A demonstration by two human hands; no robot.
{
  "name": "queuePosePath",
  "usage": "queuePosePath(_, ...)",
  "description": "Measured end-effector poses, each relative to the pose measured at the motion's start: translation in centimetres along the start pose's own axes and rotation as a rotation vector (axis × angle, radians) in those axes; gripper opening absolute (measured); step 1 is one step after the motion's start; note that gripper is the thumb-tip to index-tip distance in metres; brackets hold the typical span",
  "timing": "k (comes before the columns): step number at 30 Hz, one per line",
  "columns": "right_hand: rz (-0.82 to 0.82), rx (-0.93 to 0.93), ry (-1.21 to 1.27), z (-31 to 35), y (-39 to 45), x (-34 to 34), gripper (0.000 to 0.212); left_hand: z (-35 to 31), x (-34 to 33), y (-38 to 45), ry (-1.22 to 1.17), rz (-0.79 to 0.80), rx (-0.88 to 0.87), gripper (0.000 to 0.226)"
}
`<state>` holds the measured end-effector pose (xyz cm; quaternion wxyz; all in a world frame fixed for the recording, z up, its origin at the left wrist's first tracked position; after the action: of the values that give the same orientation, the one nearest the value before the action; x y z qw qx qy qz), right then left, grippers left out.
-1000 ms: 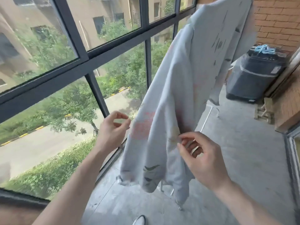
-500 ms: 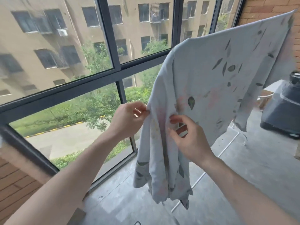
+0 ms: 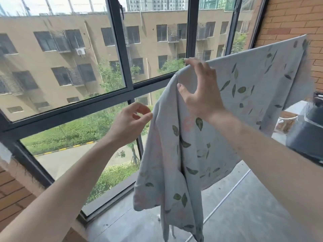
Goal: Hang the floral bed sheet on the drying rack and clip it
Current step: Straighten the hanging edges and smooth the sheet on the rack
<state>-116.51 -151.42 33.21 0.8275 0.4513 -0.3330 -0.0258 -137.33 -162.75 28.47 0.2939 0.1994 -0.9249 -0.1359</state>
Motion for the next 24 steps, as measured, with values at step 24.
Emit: queuePosePath(24,0.244,-0.006,-0.149,-1.1,4.9,-0.4,0.030,0.6,1.9,3.4,0.340,-0.034,0.244,0.016)
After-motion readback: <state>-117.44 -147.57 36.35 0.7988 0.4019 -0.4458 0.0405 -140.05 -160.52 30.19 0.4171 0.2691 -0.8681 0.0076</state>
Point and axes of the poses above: each hand's wrist, its own y-axis towards the middle knuckle, its own x-axis out of the back of the hand, z = x × y, the point moved 3 cm from there along y, towards the middle knuckle, and after that the axes turned 10 degrees about -y, right-handed, at the moved point
